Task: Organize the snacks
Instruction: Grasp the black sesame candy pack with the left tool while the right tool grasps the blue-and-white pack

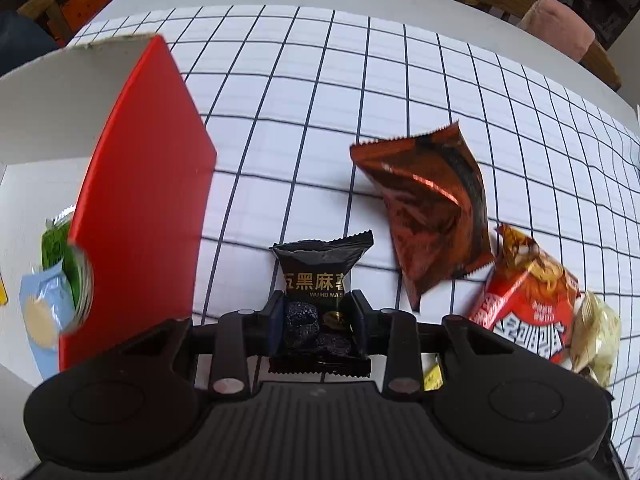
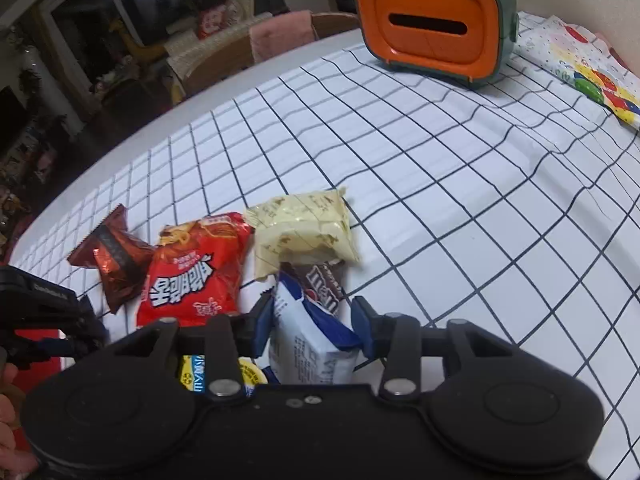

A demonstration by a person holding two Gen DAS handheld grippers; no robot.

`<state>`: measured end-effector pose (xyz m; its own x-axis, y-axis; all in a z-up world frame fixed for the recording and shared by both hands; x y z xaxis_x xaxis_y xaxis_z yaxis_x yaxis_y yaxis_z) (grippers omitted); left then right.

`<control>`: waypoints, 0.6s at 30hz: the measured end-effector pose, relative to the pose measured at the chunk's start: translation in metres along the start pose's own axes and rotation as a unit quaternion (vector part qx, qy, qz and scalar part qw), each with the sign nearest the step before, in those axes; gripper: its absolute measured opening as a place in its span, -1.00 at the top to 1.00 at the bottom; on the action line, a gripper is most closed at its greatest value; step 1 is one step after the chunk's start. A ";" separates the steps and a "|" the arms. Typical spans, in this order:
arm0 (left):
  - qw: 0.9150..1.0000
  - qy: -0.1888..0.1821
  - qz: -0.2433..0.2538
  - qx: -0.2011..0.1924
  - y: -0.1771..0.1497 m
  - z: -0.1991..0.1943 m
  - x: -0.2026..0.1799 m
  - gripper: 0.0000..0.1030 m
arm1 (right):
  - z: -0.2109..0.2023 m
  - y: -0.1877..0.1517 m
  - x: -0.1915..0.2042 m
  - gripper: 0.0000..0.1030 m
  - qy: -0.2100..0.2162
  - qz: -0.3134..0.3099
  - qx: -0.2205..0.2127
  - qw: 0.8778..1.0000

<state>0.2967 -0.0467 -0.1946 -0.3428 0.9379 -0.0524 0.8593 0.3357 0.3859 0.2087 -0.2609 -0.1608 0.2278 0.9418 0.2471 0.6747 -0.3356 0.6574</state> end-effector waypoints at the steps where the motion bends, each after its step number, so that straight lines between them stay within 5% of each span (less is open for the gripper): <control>1: 1.000 -0.003 0.000 0.000 -0.003 -0.001 0.001 0.35 | -0.002 0.000 0.000 0.32 0.003 -0.002 -0.003 1.000; 4: 1.000 -0.009 0.008 -0.004 -0.010 -0.007 0.000 0.35 | -0.008 -0.001 -0.002 0.64 0.022 -0.012 -0.007 1.000; 18: 0.996 -0.067 0.052 -0.029 -0.026 -0.068 0.001 0.35 | -0.049 -0.006 -0.011 0.75 0.078 -0.031 -0.020 0.996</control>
<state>0.2482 -0.0606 -0.1423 -0.1961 0.9720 -0.1294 0.8631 0.2337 0.4477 0.1674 -0.2702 -0.1324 0.0727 0.9480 0.3099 0.6545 -0.2798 0.7024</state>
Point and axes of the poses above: each gripper's, at about its wrist camera, not at the fingertips, and z roughly the way its jaws point, x to its left, y to its top, the point moved 2 cm from there along z, roughly the way its jaws point, and after that the axes turned 7 degrees about -x, right-handed, at the moved point
